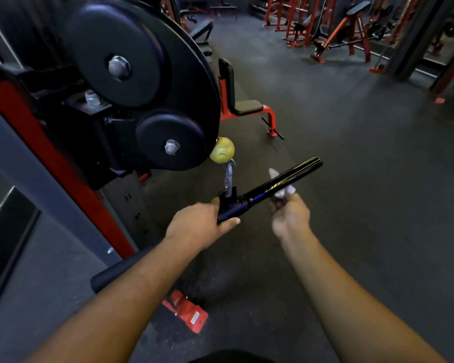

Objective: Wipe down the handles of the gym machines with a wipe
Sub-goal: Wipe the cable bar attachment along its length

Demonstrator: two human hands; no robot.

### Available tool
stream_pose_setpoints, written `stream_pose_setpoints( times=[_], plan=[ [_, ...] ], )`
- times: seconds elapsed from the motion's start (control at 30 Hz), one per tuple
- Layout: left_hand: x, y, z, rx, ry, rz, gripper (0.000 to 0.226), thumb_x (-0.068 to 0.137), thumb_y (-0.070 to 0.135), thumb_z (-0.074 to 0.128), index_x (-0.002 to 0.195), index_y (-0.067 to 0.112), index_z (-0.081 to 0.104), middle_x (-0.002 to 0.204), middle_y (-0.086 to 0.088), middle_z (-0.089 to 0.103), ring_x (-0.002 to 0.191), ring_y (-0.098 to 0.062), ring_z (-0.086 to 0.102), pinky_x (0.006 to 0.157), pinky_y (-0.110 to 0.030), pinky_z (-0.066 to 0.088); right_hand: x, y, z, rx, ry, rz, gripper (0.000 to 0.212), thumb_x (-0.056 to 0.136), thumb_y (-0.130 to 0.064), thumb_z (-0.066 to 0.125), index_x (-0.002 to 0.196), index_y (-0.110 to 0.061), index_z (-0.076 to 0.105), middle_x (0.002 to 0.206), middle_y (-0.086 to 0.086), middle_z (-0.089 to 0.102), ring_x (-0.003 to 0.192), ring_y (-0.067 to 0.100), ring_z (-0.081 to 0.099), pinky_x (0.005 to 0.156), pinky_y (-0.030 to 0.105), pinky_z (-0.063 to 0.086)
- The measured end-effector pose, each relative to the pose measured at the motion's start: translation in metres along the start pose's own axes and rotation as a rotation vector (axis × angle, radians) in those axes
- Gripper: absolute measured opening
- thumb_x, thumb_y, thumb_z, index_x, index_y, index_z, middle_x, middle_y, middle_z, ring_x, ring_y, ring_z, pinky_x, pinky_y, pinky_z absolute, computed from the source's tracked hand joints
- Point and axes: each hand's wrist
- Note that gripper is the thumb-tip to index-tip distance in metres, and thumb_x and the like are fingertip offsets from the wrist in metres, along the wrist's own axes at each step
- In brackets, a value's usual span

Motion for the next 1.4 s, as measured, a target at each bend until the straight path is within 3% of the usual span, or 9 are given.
stream_pose_setpoints(
  times=[0.1, 0.23, 0.37, 0.47, 0.63, 0.9, 1.0, 1.23, 1.4],
  plan=[
    [0.001, 0.002, 0.002, 0.005, 0.016, 0.017, 0.063, 0.09, 0.081, 0.042, 0.127, 0.032, 0.055, 0.088, 0.007, 0.063, 0.084, -0.02, 0.068, 0.069, -0.035, 0.056, -0.04, 0.045, 0.0, -0.087, -0.061, 0.1, 0.027, 0.097, 0.003, 0.043, 0.098, -0.009, 0.067, 0.1, 0.003, 0.077, 0.084, 0.019, 0.069, 0.074, 0.028, 0.054],
    [0.003, -0.002, 0.0, 0.057, 0.05, 0.041, 0.066, 0.091, 0.08, 0.043, 0.133, 0.03, 0.05, 0.099, 0.002, 0.07, 0.089, -0.023, 0.07, 0.07, -0.037, 0.056, -0.06, 0.049, -0.012, -0.143, -0.064, 0.112, 0.026, 0.099, 0.007, 0.045, 0.094, -0.007, 0.066, 0.075, 0.008, 0.074, 0.066, 0.016, 0.071, 0.062, 0.026, 0.058],
    [0.003, -0.007, -0.004, 0.098, 0.024, 0.038, 0.066, 0.091, 0.08, 0.041, 0.133, 0.03, 0.048, 0.098, 0.003, 0.068, 0.087, -0.021, 0.068, 0.075, -0.041, 0.06, -0.014, -0.009, -0.032, -0.31, 0.109, -0.358, 0.028, 0.094, 0.005, 0.047, 0.104, 0.0, 0.072, 0.077, 0.0, 0.076, 0.068, 0.012, 0.071, 0.061, 0.029, 0.057],
    [0.003, -0.005, -0.007, 0.092, 0.013, 0.043, 0.064, 0.091, 0.079, 0.042, 0.132, 0.03, 0.049, 0.098, 0.003, 0.067, 0.087, -0.019, 0.067, 0.075, -0.041, 0.06, 0.025, -0.062, -0.04, -0.859, 0.211, -0.719, 0.04, 0.094, -0.003, 0.047, 0.123, -0.014, 0.072, 0.12, 0.0, 0.073, 0.115, 0.014, 0.067, 0.103, 0.031, 0.051],
    [0.0, -0.003, -0.007, 0.077, 0.018, 0.037, 0.062, 0.091, 0.08, 0.041, 0.129, 0.032, 0.049, 0.09, 0.006, 0.065, 0.081, -0.017, 0.067, 0.074, -0.04, 0.06, 0.035, -0.062, -0.023, -1.66, -0.169, -0.865, 0.036, 0.088, 0.008, 0.051, 0.115, -0.005, 0.071, 0.122, 0.018, 0.067, 0.122, 0.039, 0.058, 0.103, 0.04, 0.043],
    [0.0, -0.006, -0.012, 0.116, -0.007, 0.018, 0.065, 0.09, 0.08, 0.044, 0.134, 0.032, 0.049, 0.093, 0.005, 0.065, 0.082, -0.017, 0.066, 0.074, -0.039, 0.06, -0.034, 0.007, -0.016, -1.74, -0.672, -1.124, 0.06, 0.089, -0.001, 0.041, 0.147, -0.008, 0.051, 0.151, 0.011, 0.052, 0.143, 0.027, 0.043, 0.122, 0.043, 0.027],
    [-0.001, -0.004, -0.008, 0.077, -0.017, 0.022, 0.064, 0.091, 0.08, 0.042, 0.13, 0.031, 0.049, 0.09, 0.006, 0.064, 0.079, -0.016, 0.065, 0.072, -0.04, 0.06, 0.01, -0.03, -0.037, -1.913, -0.573, -1.283, 0.054, 0.089, -0.006, 0.049, 0.143, -0.006, 0.056, 0.142, 0.013, 0.06, 0.134, 0.031, 0.054, 0.118, 0.048, 0.031],
    [-0.004, -0.003, -0.009, 0.108, -0.008, 0.03, 0.063, 0.09, 0.082, 0.041, 0.127, 0.032, 0.051, 0.087, 0.006, 0.063, 0.078, -0.016, 0.065, 0.072, -0.04, 0.06, 0.042, -0.061, -0.052, -1.772, -0.187, -0.938, 0.047, 0.091, 0.001, 0.048, 0.136, -0.003, 0.061, 0.14, 0.019, 0.06, 0.138, 0.038, 0.048, 0.118, 0.045, 0.029],
    [-0.003, -0.003, -0.013, 0.148, -0.009, 0.004, 0.064, 0.09, 0.08, 0.043, 0.13, 0.032, 0.051, 0.088, 0.005, 0.064, 0.078, -0.016, 0.066, 0.072, -0.039, 0.061, -0.036, -0.011, -0.019, -1.623, -0.673, -0.885, 0.054, 0.091, 0.008, 0.05, 0.141, -0.011, 0.06, 0.147, 0.006, 0.056, 0.142, 0.019, 0.042, 0.123, 0.032, 0.02]
  ],
)
Point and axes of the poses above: each hand's wrist, its own x-axis towards the middle knuckle, its own z-axis out of the palm, y = z × x
